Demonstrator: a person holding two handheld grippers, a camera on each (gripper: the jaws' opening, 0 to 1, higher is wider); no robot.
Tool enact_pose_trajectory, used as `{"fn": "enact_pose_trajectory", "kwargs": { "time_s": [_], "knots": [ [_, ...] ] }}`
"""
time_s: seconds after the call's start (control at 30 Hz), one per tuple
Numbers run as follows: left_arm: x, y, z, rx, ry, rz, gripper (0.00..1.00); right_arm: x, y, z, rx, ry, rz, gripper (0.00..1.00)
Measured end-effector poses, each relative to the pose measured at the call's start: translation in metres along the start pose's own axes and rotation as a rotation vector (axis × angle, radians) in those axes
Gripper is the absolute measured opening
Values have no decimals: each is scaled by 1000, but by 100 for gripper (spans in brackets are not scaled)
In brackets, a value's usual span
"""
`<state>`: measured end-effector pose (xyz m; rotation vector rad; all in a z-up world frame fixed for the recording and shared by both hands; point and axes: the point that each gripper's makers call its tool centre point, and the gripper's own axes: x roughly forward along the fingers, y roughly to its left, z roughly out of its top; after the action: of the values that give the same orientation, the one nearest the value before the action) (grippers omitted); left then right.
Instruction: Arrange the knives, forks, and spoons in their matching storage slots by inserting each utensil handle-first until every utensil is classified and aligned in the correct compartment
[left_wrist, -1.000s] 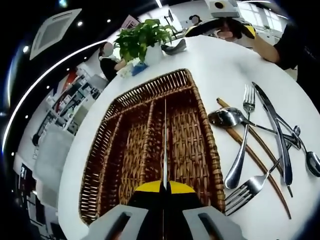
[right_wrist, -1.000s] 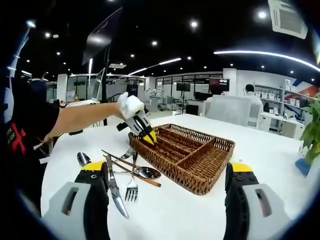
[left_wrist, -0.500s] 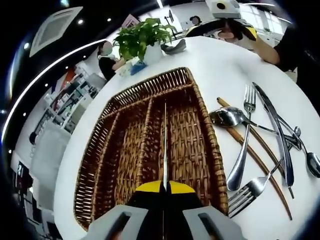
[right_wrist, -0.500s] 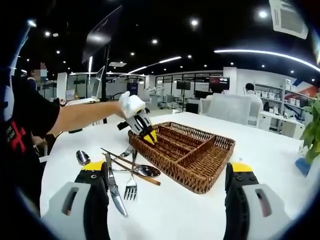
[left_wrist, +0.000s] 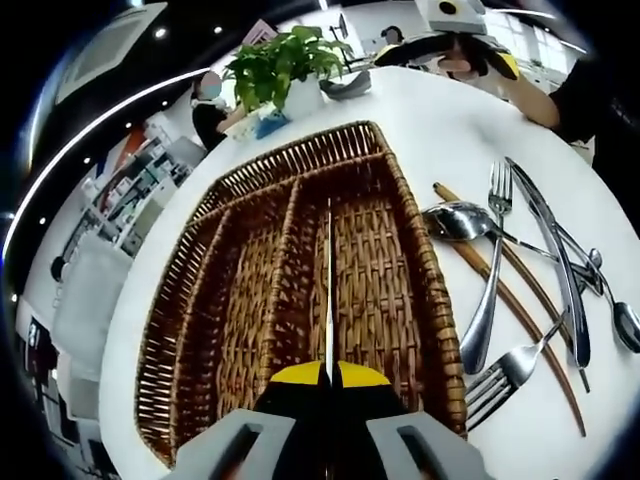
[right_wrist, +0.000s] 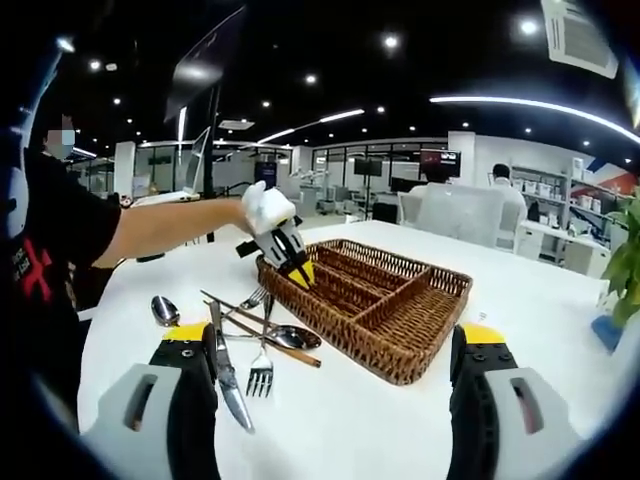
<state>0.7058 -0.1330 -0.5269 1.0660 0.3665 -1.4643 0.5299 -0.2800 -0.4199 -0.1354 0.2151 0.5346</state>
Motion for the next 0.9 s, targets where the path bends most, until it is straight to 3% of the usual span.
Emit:
{"fn": "enact_pose_trajectory", "kwargs": {
  "time_s": [0.47,0.57,0.77,0.9],
  "knots": [
    [-2,1,2,52,-4,31,6,-2,0,0,-4,-2,-1,99],
    [-4,1,13,30,-56,31,14,-2,-1,0,-3,-2,-2,99],
    [-7,-2,17,26,-76,23,15,-3,-1,1,-3,-4,-2,99],
    [-14,2,23,23,-108,55,17,-3,-2,1,-4,-4,-3,99]
  ]
}}
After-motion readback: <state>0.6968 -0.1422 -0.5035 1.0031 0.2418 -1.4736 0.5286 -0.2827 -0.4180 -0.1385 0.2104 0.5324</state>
